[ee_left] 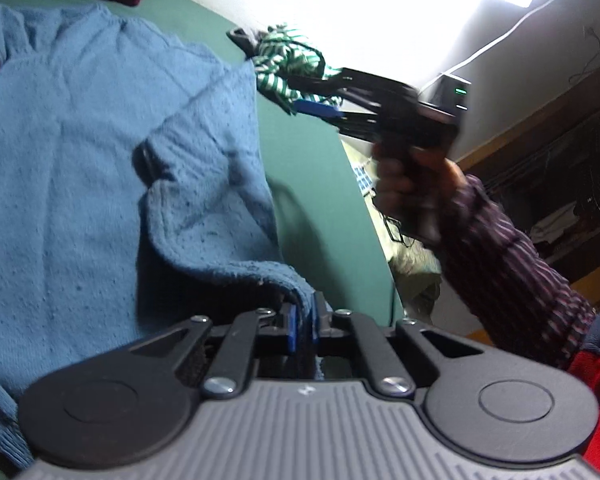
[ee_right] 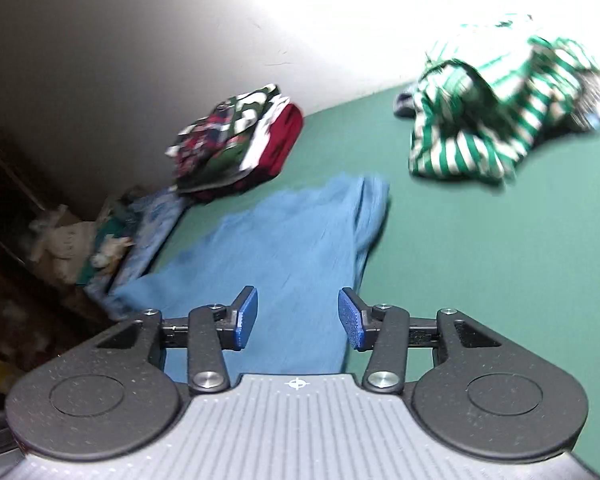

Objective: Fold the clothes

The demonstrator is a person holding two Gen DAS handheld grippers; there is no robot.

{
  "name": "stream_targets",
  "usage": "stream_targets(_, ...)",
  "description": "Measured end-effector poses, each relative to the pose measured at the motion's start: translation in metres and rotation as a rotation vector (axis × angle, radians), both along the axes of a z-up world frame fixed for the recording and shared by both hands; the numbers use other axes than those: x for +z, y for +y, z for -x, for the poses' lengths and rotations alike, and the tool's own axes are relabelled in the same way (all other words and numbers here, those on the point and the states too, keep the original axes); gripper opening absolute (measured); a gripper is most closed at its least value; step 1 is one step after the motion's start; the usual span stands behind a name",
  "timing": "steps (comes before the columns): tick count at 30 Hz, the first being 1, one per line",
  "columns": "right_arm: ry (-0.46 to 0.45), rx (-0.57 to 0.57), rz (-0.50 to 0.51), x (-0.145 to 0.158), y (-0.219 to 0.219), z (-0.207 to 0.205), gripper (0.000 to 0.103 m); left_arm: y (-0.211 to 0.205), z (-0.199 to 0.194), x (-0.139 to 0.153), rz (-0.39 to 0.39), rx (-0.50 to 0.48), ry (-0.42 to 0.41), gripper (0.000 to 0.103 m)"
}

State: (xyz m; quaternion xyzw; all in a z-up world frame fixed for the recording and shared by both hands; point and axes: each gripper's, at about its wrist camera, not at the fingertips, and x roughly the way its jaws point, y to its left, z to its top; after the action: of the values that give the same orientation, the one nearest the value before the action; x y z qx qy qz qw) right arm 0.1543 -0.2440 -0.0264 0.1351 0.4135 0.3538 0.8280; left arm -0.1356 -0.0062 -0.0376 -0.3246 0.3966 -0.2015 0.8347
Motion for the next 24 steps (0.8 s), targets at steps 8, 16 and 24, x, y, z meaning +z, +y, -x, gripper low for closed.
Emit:
stream_targets(8,-0.029,0.057,0.133,-0.029,0.045,-0.043,0.04,-0.002,0.012,0.002,0.028,0.058,0.01,0.004)
stream_targets(16,-0.019,0.192,0.145,-0.015,0.054,-0.048,0.014,0.0,0.01,0.012,0.013,0.119,-0.004,0.004)
stream_targets(24,0.045,0.223,0.197,-0.038,0.067,-0.057,0.029,-0.006,0.007,0.01,-0.002,0.124,0.02,0.004)
